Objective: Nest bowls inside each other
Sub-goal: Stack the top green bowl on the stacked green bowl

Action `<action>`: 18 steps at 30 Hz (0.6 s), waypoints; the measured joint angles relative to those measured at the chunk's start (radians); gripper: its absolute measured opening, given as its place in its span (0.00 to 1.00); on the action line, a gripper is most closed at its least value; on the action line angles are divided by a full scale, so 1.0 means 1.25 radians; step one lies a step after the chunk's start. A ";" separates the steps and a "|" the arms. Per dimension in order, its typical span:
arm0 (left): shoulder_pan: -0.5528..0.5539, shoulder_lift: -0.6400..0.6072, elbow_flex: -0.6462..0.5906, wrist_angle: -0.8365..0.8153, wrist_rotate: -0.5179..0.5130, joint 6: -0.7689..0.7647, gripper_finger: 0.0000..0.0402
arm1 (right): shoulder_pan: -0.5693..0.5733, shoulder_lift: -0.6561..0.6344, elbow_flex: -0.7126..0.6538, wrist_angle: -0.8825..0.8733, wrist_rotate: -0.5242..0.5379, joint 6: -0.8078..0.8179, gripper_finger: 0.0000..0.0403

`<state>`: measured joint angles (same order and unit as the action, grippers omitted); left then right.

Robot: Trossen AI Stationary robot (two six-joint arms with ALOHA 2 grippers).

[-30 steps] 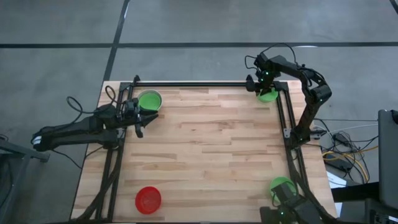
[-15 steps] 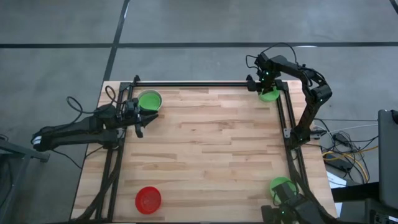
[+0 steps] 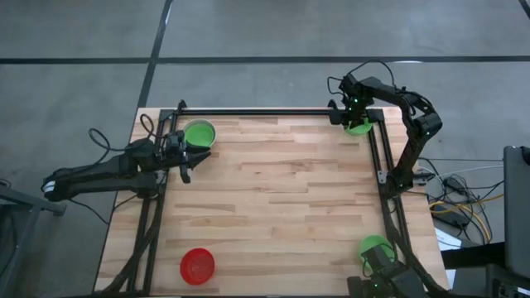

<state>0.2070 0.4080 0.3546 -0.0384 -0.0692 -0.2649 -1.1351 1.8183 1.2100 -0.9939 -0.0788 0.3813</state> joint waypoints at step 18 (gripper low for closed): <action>0.000 0.000 0.000 0.000 0.000 0.000 0.23 | 0.001 -0.001 -0.036 0.044 -0.007 -0.002 0.13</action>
<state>0.2068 0.4082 0.3546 -0.0385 -0.0692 -0.2649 -1.1343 1.8170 1.1645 -0.9386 -0.0877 0.3790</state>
